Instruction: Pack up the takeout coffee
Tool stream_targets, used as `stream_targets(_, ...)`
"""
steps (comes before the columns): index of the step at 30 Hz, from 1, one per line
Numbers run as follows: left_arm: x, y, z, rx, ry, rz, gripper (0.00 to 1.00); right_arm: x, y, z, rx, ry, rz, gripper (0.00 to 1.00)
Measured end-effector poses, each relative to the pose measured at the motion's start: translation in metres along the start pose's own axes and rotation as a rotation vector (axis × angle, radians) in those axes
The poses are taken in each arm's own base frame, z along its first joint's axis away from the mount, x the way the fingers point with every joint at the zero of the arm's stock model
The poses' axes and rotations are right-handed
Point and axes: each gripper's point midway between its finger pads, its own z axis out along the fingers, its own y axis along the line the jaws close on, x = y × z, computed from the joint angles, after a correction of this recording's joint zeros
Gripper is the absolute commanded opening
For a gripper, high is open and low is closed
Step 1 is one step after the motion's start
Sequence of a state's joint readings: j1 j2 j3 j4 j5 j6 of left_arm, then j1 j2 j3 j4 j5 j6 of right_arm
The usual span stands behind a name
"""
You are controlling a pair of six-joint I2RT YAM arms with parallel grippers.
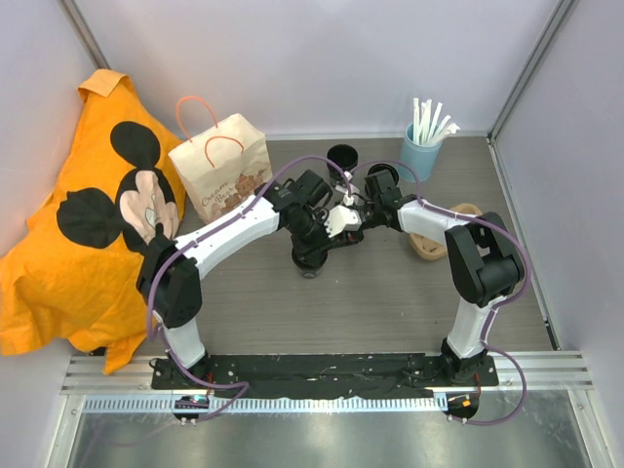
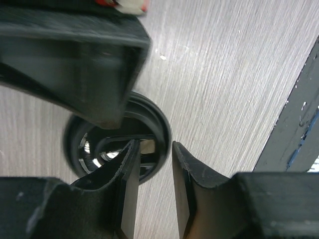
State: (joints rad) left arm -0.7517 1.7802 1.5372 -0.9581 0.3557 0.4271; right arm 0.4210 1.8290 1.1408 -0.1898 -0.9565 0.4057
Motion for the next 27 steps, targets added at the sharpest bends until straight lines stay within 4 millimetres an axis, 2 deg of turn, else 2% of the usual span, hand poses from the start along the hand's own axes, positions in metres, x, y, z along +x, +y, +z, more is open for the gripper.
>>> stream_targets(12, -0.010, 0.011, -0.013, -0.035, -0.066, -0.008, 0.36, 0.005, 0.003, 0.002, -0.006, 0.019, 0.004, 0.04)
stream_targets(19, -0.012, 0.031, -0.042, -0.085, -0.150, -0.091, 0.38, 0.005, 0.003, 0.002, -0.006, 0.020, 0.005, 0.04)
stream_targets(23, -0.003, 0.044, -0.054, -0.100, -0.188, -0.160, 0.38, 0.006, 0.003, 0.002, -0.006, 0.020, 0.005, 0.04)
stream_targets(27, 0.015, 0.047, -0.052, -0.064, -0.185, -0.246, 0.38, 0.006, 0.003, 0.002, -0.006, 0.020, 0.004, 0.04)
